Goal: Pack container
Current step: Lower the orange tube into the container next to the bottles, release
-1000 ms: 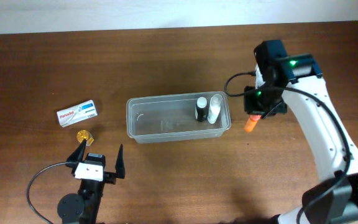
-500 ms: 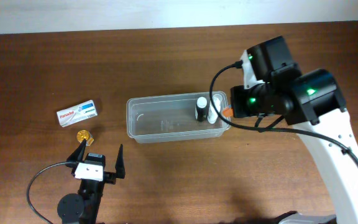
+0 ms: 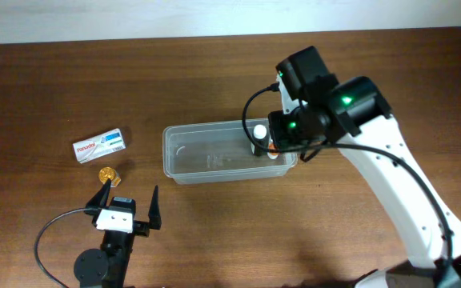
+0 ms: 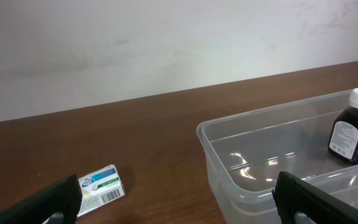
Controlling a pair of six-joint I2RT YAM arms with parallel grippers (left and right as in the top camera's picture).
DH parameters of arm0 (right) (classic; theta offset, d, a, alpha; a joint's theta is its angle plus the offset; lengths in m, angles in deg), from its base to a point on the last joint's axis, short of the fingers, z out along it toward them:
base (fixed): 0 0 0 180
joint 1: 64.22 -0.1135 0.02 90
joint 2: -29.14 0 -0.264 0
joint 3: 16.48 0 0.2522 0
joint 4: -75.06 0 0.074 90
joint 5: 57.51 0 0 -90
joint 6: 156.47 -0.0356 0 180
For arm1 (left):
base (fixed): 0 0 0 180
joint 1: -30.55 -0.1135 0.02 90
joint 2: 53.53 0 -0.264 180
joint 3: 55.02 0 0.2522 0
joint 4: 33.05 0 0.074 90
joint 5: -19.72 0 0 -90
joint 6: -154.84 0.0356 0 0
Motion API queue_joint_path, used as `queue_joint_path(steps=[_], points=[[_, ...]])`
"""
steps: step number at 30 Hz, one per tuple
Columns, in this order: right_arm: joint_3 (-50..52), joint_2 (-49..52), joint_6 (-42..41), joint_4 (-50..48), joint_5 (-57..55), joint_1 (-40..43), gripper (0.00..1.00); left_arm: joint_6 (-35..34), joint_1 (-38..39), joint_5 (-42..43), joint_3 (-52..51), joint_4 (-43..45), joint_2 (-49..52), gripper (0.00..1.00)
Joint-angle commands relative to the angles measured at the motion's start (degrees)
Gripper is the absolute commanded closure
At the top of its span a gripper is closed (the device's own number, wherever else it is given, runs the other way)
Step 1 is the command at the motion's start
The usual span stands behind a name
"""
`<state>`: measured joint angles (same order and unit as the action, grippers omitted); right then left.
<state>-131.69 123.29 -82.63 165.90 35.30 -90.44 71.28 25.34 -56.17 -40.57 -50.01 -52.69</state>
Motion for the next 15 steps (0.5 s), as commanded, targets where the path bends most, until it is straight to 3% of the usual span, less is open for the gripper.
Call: queue_joint_path(steps=[1, 15], points=[[0.2, 2.2, -0.2, -0.3, -2.3, -0.5, 0.79, 0.5, 0.1, -0.4, -0.2, -0.3, -0.5, 0.0], [0.3, 9.3, -0.2, -1.3, -3.7, -0.5, 0.8, 0.5, 0.1, -0.4, -0.2, -0.3, -0.5, 0.01]])
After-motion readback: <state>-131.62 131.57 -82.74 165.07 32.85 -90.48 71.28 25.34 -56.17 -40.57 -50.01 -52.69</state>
